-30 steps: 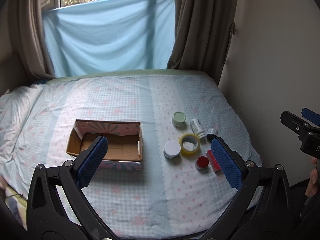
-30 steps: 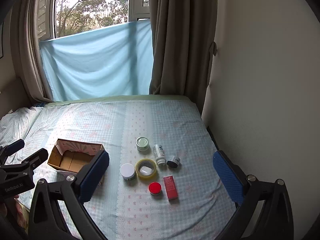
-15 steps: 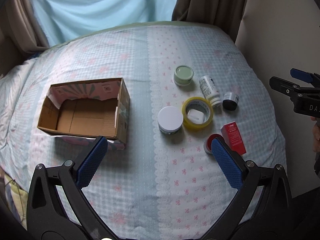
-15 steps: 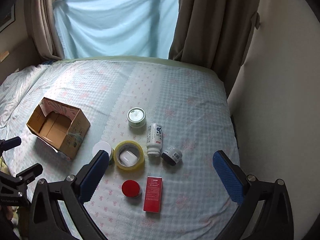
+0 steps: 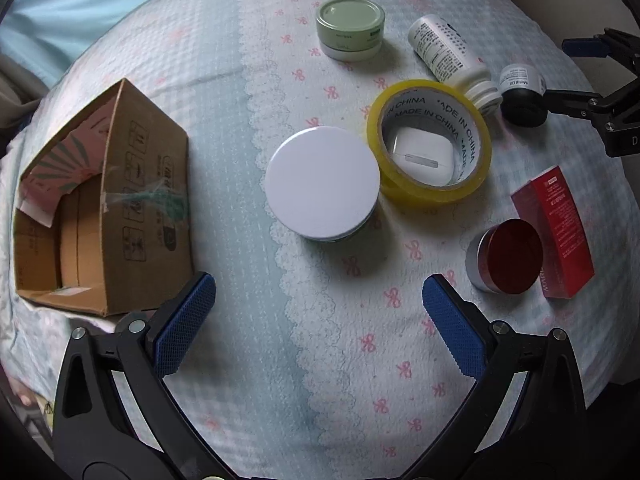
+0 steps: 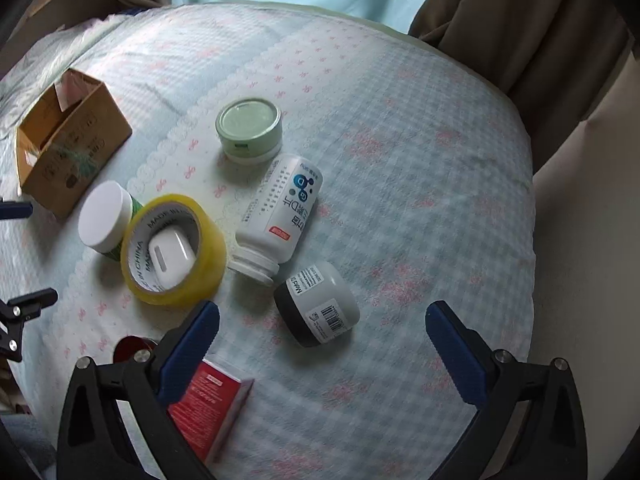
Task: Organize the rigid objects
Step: 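Grasp the white-lidded jar with the left tool while the right grasps the Metal DX bottle, then lift the white-lidded jar and Metal DX bottle and carry both over the cardboard box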
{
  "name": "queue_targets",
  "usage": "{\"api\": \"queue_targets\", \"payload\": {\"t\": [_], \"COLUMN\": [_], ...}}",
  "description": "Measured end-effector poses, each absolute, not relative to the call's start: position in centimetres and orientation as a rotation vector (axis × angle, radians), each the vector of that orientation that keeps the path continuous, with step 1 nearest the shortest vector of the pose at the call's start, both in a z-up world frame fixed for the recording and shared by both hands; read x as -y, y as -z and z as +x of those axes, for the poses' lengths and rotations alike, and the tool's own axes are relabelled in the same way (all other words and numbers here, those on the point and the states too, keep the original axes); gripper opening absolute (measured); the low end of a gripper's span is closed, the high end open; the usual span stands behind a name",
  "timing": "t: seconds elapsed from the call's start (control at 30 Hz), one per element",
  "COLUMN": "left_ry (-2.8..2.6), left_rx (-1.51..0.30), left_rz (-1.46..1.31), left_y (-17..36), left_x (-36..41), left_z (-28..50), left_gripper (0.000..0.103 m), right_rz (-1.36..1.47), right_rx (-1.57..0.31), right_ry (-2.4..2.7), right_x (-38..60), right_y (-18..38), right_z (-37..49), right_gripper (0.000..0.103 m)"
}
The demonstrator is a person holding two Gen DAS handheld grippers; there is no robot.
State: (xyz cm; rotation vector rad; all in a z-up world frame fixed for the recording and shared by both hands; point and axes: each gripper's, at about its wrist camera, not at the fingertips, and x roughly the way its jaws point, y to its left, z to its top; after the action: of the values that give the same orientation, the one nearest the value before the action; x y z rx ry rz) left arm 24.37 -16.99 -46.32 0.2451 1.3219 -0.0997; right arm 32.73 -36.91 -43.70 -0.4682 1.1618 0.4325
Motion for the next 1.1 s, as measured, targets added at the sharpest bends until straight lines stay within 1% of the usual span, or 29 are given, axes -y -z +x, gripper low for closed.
{"api": "queue_targets", "payload": {"t": [0.23,0.27,0.3,0.33,0.37,0.4,0.43,0.47,0.5,0.53,0.57,0.6,0.73,0.9,1.1], "left_ry": [0.178,0.186,0.197,0.219,0.243,0.262,0.274,0.283,0.285,0.281,0.279,0.282,0.299,0.284,0.264], "left_rx": [-1.275,-1.271,-1.274,-1.283,-1.288,-1.287,-1.283,-1.280,-1.275,-1.272,-1.273,-1.277,-1.287,-1.265,-1.209], "left_rz": [0.355,0.365,0.362,0.350,0.344,0.346,0.351,0.351,0.351,0.349,0.340,0.322,0.231,0.225,0.212], "left_y": [49.9,50.3,50.6,50.9,51.1,51.2,51.4,51.4,51.4,51.4,51.3,51.2,51.1,50.7,48.5], "left_x": [17.6,17.7,17.7,17.8,17.9,18.0,18.1,18.2,18.1,18.0,17.7,17.4,16.0,15.8,15.9], "left_z": [27.4,27.7,27.9,28.1,28.3,28.4,28.6,28.8,28.9,29.2,29.5,29.9,31.0,31.5,30.1], "left_gripper": [0.102,0.101,0.097,0.095,0.090,0.089,0.089,0.087,0.083,0.080,0.073,0.070,0.070,0.070,0.068], "right_rz": [-0.574,-0.587,-0.601,-0.618,-0.634,-0.646,-0.654,-0.659,-0.661,-0.663,-0.667,-0.665,-0.656,-0.610,-0.523], "right_rx": [-1.175,-1.181,-1.188,-1.191,-1.197,-1.204,-1.208,-1.210,-1.214,-1.218,-1.223,-1.225,-1.233,-1.235,-1.231], "right_ry": [-0.532,-0.544,-0.558,-0.569,-0.583,-0.597,-0.609,-0.622,-0.634,-0.641,-0.638,-0.631,-0.594,-0.542,-0.480], "right_x": [36.8,36.7,36.6,36.4,36.3,36.2,36.1,36.0,35.9,35.9,35.9,35.8,35.6,35.3,35.8], "right_y": [47.5,47.9,48.2,48.6,48.9,49.1,49.3,49.3,49.3,49.3,49.2,49.1,48.9,48.8,46.9], "right_z": [34.1,34.3,34.4,34.7,34.8,34.9,35.0,35.1,35.1,35.2,35.3,35.4,35.5,34.5,33.9], "right_gripper": [0.093,0.091,0.085,0.083,0.078,0.072,0.071,0.066,0.061,0.058,0.054,0.051,0.050,0.049,0.049]}}
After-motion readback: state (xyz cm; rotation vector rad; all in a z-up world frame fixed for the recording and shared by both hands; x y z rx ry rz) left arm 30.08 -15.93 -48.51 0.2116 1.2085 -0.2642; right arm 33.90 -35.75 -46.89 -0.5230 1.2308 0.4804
